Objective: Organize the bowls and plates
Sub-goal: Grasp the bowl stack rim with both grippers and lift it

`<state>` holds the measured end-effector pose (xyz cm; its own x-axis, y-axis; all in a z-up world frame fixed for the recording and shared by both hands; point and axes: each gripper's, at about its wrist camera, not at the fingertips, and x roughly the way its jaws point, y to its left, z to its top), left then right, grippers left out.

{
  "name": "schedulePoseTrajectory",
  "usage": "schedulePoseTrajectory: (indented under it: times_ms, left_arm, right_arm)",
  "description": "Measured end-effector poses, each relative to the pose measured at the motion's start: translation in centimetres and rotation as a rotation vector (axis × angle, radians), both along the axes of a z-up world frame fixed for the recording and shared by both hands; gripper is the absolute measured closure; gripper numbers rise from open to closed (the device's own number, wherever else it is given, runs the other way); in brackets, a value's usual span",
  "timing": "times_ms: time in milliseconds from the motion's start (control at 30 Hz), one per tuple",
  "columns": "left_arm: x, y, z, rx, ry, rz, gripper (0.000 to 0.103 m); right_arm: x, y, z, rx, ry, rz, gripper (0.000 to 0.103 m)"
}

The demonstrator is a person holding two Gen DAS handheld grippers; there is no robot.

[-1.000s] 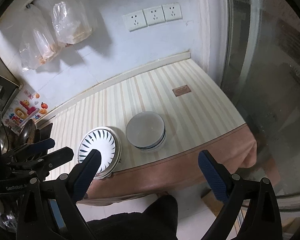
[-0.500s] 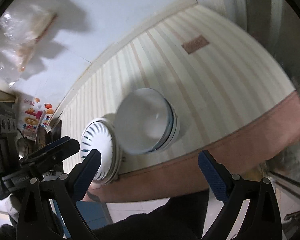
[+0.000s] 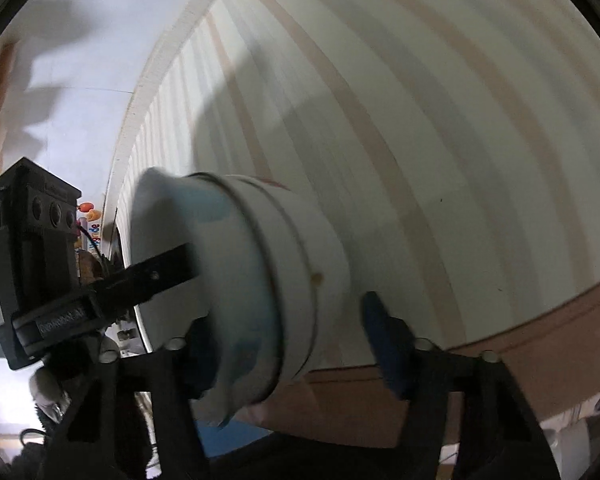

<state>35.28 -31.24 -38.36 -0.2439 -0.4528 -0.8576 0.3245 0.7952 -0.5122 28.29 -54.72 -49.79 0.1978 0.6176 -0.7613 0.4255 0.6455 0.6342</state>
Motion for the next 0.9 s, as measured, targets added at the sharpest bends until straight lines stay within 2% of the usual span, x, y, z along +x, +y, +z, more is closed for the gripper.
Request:
schedulePoseTrajectory:
  times_ms: [67,200,533,733,900]
  left_arm:
    - [0.0,0.2,0.1,-0.015,-0.003,0.013,0.060]
    - [-0.1,0.7,0.3,-0.023,-0.008,0.042,0.062]
    - [-0.2,2.1,1.4,0.009,-0.038,0.096,0.062]
    - [0.1,4.0,3.7,0.003,-0.079,0.128,0.062]
    - [0.4,6.8,6.0,-0.002,-0.110,0.182,0.062]
  right_arm:
    - [0.4,-0.1,-1.1,0.052,0.004,-0.019,0.049]
    - [1.0,0.1,-1.7,0.064,0.007,-0.018,0.048]
    - [2.3,1.9,-0.8,0.048,0.016,0.018,0.048]
    - [3.9,4.0,0.8,0.042,-0.015,0.054,0.048]
    - [5.6,6.0,3.3,0.041,-0.054,0.109,0.048]
